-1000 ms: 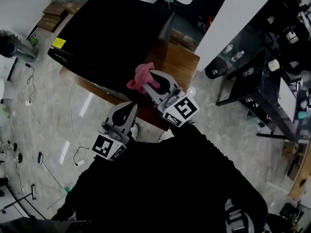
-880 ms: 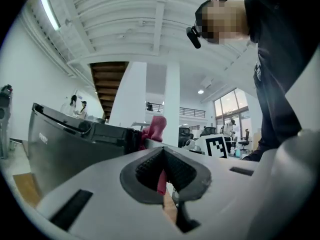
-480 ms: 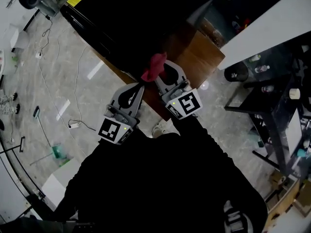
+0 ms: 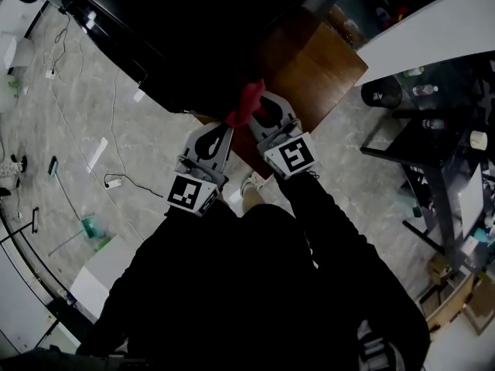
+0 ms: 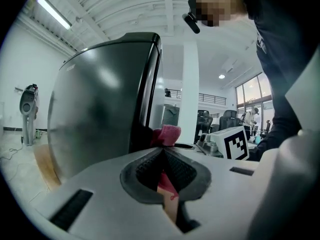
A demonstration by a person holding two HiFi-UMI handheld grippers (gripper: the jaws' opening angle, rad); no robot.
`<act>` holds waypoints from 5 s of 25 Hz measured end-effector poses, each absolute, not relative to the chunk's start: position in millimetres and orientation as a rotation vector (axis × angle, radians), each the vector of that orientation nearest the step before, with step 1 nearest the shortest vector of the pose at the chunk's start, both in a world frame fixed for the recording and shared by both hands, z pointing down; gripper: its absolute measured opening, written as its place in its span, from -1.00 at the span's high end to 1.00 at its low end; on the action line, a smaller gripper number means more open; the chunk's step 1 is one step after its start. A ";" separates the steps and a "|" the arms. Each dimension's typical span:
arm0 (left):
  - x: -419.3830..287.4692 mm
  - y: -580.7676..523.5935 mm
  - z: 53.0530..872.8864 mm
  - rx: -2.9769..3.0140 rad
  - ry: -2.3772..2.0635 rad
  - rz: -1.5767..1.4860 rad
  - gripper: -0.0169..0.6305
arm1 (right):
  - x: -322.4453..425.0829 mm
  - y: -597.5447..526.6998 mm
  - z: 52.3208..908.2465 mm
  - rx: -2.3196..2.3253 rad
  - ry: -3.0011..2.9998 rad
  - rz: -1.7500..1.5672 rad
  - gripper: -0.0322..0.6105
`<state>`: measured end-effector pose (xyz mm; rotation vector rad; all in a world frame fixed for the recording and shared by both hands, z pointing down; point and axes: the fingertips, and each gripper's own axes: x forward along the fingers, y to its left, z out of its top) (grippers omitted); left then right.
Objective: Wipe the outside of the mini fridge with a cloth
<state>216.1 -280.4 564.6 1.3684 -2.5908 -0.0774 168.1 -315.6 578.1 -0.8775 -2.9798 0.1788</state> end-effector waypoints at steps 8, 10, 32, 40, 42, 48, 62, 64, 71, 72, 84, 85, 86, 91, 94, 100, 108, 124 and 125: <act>212.6 -282.3 635.1 1.318 -2.483 -0.003 0.93 | 162.9 -313.6 674.1 -0.811 -2.854 0.162 0.60; 213.7 -283.5 649.4 1.298 -2.460 -0.014 0.93 | 161.7 -313.4 692.8 -0.803 -2.825 0.155 0.60; 239.5 -375.8 512.0 1.511 -2.500 -0.154 0.93 | 173.2 -416.1 548.8 -0.717 -2.978 0.190 0.59; 220.3 -434.6 409.7 1.664 -2.618 -0.180 0.93 | 134.2 -473.7 405.3 -0.706 -3.272 0.207 0.59; 212.4 -440.4 396.4 1.666 -2.649 -0.168 0.93 | 122.4 -481.7 388.2 -0.699 -3.310 0.242 0.59; 194.6 -448.5 385.2 1.634 -2.696 -0.154 0.93 | 98.3 -489.4 374.7 -0.714 -3.350 0.265 0.59; 182.4 -461.5 459.1 1.571 -2.611 -0.121 0.93 | 90.3 -492.8 474.3 -0.668 -3.250 0.333 0.59; 176.6 -461.1 478.4 1.550 -2.591 -0.118 0.93 | 85.0 -492.3 499.5 -0.657 -3.215 0.353 0.59; 169.1 -459.5 548.4 1.460 -2.523 -0.099 0.93 | 79.1 -494.5 589.1 -0.606 -3.083 0.399 0.59; 168.8 -459.1 558.0 1.450 -2.513 -0.097 0.93 | 78.9 -494.8 602.6 -0.597 -3.060 0.397 0.59; 175.3 -449.3 613.2 1.434 -2.446 -0.033 0.93 | 70.6 -491.2 740.6 -0.480 -2.802 0.280 0.59; 176.1 -448.2 615.3 1.433 -2.445 -0.024 0.93 | 70.8 -490.8 750.5 -0.472 -2.777 0.260 0.59; 176.6 -446.7 616.7 1.434 -2.445 -0.022 0.93 | 71.0 -490.4 759.6 -0.466 -2.752 0.239 0.59; 178.1 -433.8 609.1 1.435 -2.455 -0.029 0.93 | 81.1 -489.4 757.0 -0.447 -2.722 0.192 0.59; 187.1 -424.6 588.5 1.482 -2.460 -0.002 0.93 | 104.8 -485.0 702.7 -0.474 -2.788 0.202 0.59; 228.0 -398.6 507.7 1.634 -2.451 -0.029 0.93 | 185.2 -458.2 557.0 -0.608 -2.886 0.148 0.59; 283.7 -362.9 440.3 1.797 -2.409 -0.030 0.93 | 275.7 -411.5 435.2 -0.741 -2.928 0.167 0.59; 326.2 -300.8 426.7 1.831 -2.390 -0.005 0.93 | 331.6 -338.2 423.5 -0.796 -2.910 0.107 0.59; 328.4 -300.5 426.5 1.835 -2.386 -0.004 0.93 | 333.0 -336.8 424.3 -0.796 -2.907 0.098 0.59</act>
